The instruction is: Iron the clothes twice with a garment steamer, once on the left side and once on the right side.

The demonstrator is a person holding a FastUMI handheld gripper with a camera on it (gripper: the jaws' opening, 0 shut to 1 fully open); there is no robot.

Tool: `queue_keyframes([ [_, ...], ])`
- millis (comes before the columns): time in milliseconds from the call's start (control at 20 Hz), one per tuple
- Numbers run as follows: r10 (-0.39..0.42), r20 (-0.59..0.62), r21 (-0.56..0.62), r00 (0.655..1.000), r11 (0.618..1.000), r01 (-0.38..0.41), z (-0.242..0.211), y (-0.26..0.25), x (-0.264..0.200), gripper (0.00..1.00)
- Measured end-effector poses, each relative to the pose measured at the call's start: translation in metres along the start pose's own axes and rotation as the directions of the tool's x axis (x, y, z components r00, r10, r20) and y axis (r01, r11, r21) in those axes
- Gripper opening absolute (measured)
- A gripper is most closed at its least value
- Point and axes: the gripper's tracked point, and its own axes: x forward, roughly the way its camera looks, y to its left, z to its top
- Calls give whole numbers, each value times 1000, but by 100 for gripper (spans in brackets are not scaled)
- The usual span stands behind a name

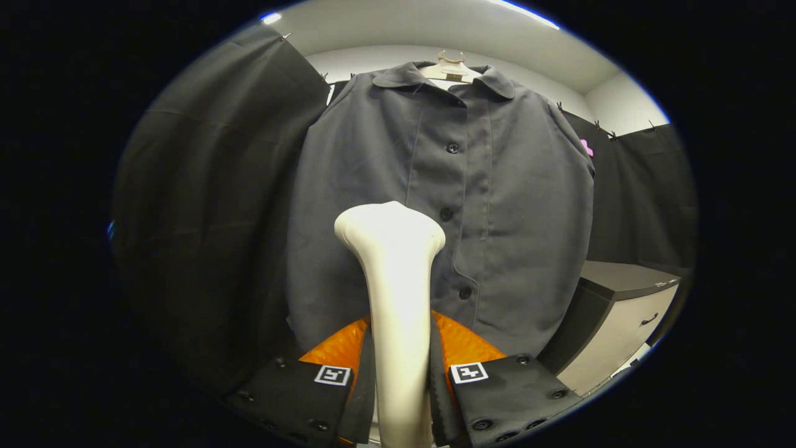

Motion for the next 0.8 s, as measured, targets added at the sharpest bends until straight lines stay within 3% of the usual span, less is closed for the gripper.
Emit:
queue_keyframes([
  [450, 10, -77, 0, 997, 1000, -10, -41, 3, -11, 44],
  [800, 18, -55, 20, 998, 1000, -16, -33, 5, -16, 44],
])
